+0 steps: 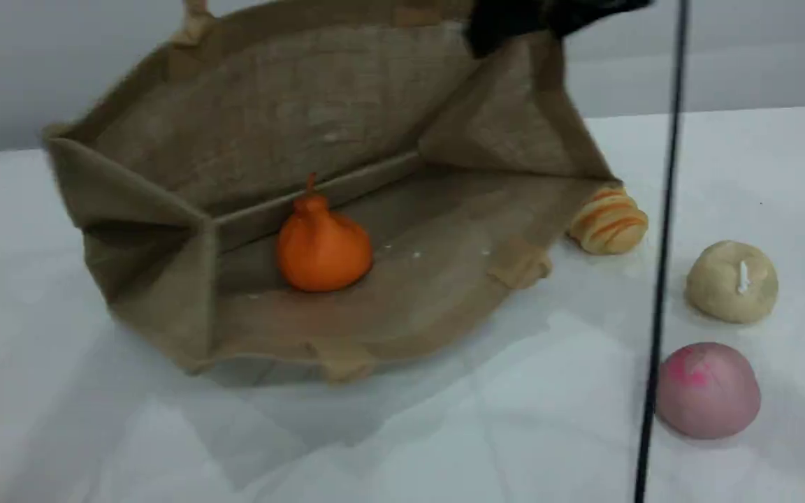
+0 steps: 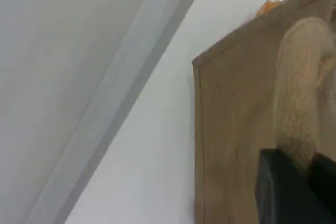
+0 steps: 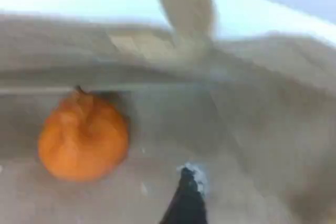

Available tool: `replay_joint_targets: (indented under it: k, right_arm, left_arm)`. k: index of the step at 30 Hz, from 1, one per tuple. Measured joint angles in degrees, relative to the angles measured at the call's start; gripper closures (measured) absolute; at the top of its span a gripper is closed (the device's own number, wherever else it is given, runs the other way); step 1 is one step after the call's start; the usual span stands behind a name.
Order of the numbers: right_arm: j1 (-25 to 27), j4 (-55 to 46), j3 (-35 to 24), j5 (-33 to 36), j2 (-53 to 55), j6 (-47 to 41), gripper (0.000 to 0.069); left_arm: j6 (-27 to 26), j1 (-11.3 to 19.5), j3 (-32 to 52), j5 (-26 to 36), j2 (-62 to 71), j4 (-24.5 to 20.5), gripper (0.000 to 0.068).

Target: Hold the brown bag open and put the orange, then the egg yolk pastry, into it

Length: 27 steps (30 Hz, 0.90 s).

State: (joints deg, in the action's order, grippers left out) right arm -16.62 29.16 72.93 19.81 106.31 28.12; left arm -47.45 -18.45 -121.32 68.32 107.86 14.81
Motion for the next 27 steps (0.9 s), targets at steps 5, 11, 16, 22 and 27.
replay_joint_targets:
  k: [5,11,16,22,27]
  right_arm:
    - [7.39,-0.16,0.00,7.44,-0.07,-0.73,0.0100]
    - [13.74,-0.64,0.00,12.59,0.40,-3.10,0.0100]
    - [16.96,-5.21,0.00,15.51,3.45,-8.61,0.0100]
    - [17.22,-8.46,0.00,17.01,8.31,-12.71,0.0100]
    - [17.22,-10.19,0.05,17.37,9.49,-13.19,0.0100]
  left_arm:
    - [0.00,0.00,0.00,0.07,0.00,0.00,0.0589]
    - [0.00,0.00,0.00,0.37,0.00,0.00,0.0589]
    - [0.22,0.00,0.00,0.42,0.00,0.12,0.0589]
    - [0.22,0.00,0.00,0.42,0.00,0.12,0.0589]
    - [0.26,0.05,0.00,0.42,0.00,0.12,0.0589]
